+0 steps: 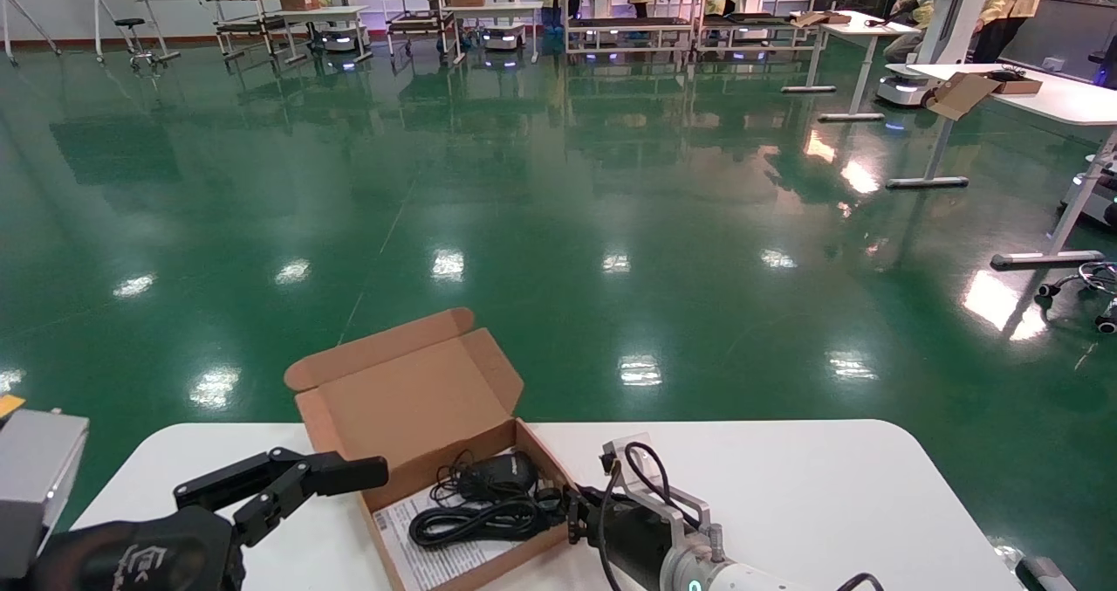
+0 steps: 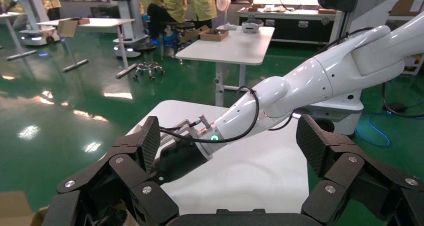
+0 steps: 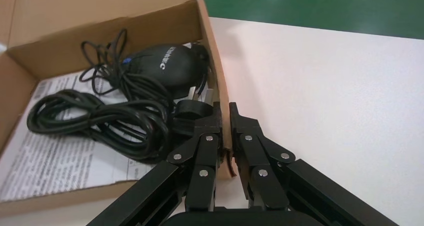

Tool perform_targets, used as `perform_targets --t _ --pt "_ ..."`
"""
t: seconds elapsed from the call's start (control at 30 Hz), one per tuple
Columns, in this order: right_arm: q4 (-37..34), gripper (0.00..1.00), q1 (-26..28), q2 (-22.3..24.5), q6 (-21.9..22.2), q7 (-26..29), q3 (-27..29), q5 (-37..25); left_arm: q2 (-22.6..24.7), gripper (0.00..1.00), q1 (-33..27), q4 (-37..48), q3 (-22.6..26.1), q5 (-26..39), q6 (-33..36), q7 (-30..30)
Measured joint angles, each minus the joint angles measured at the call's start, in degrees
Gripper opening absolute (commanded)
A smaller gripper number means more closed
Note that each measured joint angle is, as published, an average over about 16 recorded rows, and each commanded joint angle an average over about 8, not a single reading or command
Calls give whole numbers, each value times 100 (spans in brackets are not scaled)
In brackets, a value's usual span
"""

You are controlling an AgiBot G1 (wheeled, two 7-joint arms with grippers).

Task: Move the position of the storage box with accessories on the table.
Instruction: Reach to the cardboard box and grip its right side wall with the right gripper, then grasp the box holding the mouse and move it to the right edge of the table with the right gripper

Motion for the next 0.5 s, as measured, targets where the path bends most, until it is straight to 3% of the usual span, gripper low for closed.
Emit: perform_targets --t 0.5 --pt "-473 0 329 62 -697 -642 162 310 0 100 0 0 0 0 0 0"
